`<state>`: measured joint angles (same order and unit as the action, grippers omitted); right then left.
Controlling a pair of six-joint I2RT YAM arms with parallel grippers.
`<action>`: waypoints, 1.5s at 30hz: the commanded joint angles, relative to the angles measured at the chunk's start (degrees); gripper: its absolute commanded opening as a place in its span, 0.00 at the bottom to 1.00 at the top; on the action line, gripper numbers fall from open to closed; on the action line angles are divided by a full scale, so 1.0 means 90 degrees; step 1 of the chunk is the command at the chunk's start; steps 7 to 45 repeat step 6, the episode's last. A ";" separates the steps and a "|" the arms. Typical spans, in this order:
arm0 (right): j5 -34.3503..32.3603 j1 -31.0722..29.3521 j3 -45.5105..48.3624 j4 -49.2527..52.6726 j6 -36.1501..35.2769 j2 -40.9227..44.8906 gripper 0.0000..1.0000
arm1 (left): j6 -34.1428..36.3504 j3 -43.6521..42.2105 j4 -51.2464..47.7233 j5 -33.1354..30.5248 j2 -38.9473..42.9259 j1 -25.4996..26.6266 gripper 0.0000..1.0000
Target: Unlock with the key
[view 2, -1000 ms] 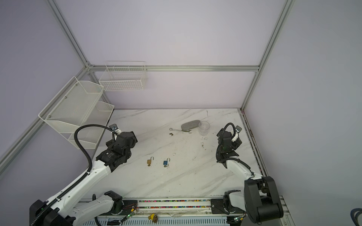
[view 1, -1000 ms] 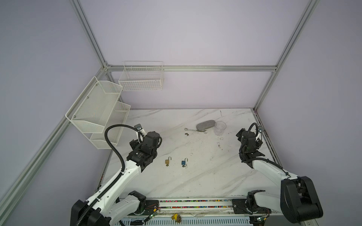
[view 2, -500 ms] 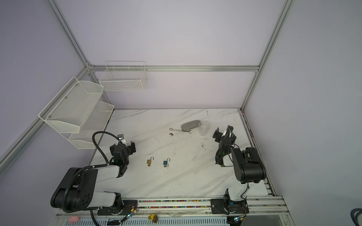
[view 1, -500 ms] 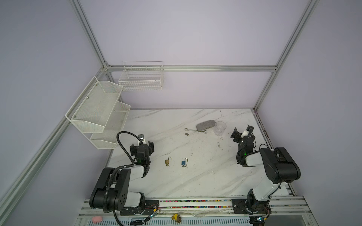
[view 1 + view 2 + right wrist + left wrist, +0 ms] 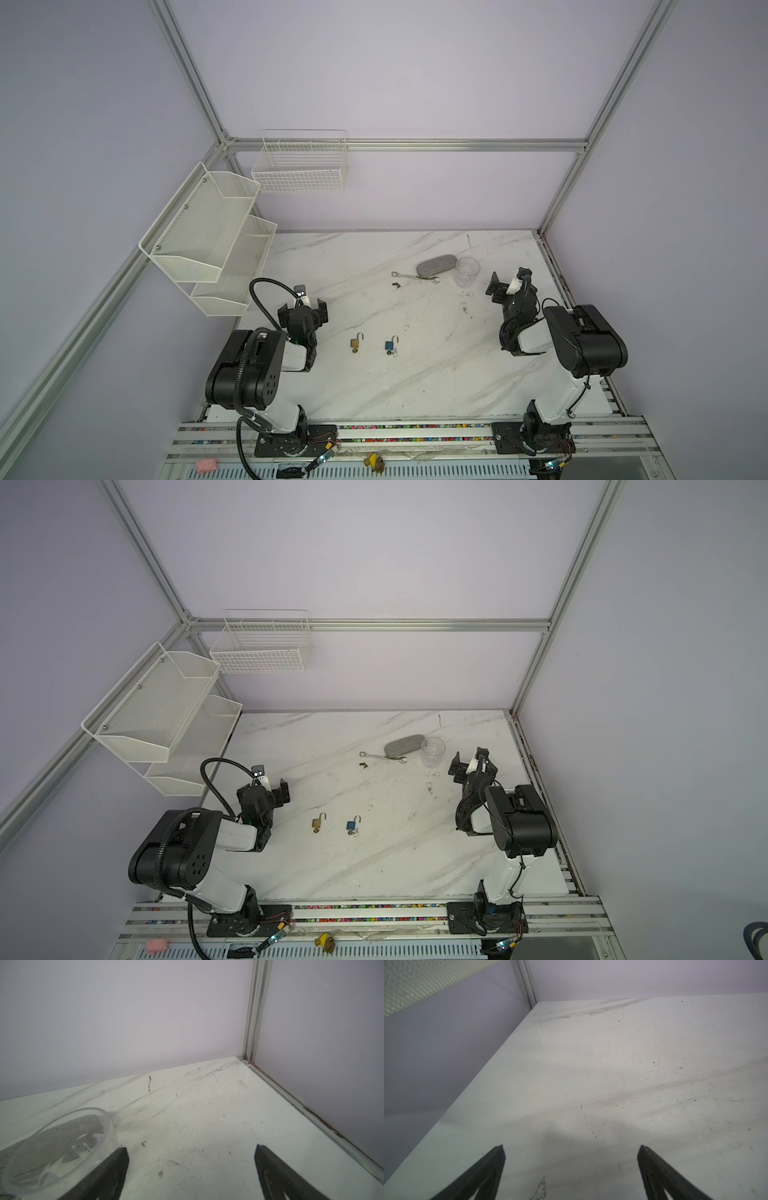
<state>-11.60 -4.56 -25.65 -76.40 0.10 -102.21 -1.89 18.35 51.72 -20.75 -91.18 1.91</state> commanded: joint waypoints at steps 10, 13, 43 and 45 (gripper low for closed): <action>-0.0010 -0.0081 -0.0110 -0.0285 -0.0251 0.0039 0.97 | -0.0007 0.0325 0.0425 0.0095 0.0101 -0.0027 1.00; -0.0010 -0.0081 -0.0110 -0.0285 -0.0251 0.0039 0.97 | -0.0007 0.0325 0.0425 0.0095 0.0101 -0.0027 1.00; -0.0010 -0.0081 -0.0110 -0.0285 -0.0251 0.0039 0.97 | -0.0007 0.0325 0.0425 0.0095 0.0101 -0.0027 1.00; -0.0010 -0.0081 -0.0110 -0.0285 -0.0251 0.0039 0.97 | -0.0007 0.0325 0.0425 0.0095 0.0101 -0.0027 1.00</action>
